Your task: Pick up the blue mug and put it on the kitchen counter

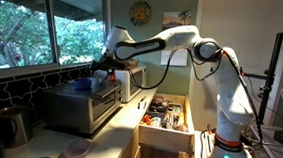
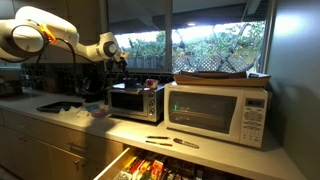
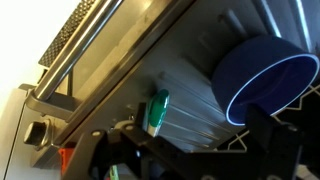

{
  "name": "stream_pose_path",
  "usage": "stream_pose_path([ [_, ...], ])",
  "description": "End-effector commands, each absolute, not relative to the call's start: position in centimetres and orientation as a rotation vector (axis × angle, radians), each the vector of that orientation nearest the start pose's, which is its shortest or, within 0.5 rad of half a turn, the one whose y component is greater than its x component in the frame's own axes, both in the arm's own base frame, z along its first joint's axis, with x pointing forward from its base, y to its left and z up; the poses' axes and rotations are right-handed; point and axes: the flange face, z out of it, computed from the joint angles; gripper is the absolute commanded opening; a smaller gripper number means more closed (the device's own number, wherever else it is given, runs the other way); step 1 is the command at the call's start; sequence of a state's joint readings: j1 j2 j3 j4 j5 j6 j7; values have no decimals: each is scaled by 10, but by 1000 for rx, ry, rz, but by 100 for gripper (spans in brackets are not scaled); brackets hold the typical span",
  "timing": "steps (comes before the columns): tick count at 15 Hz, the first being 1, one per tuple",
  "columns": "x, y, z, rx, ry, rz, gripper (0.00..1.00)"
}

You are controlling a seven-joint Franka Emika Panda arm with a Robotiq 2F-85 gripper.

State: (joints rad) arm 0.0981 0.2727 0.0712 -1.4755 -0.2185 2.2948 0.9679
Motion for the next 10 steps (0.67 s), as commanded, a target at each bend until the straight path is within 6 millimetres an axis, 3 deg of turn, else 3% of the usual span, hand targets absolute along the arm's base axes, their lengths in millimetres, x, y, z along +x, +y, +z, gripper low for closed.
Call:
stream_pose_path([
  [1, 688, 112, 584, -2664, 978, -793, 100],
  [3, 692, 115, 583, -2657, 968, -774, 100],
  [6, 702, 119, 581, -2643, 983, -777, 79],
  [7, 706, 120, 580, -2641, 986, -778, 80],
  [9, 714, 120, 575, -2641, 986, -783, 72],
  [10, 718, 121, 574, -2637, 987, -786, 77],
])
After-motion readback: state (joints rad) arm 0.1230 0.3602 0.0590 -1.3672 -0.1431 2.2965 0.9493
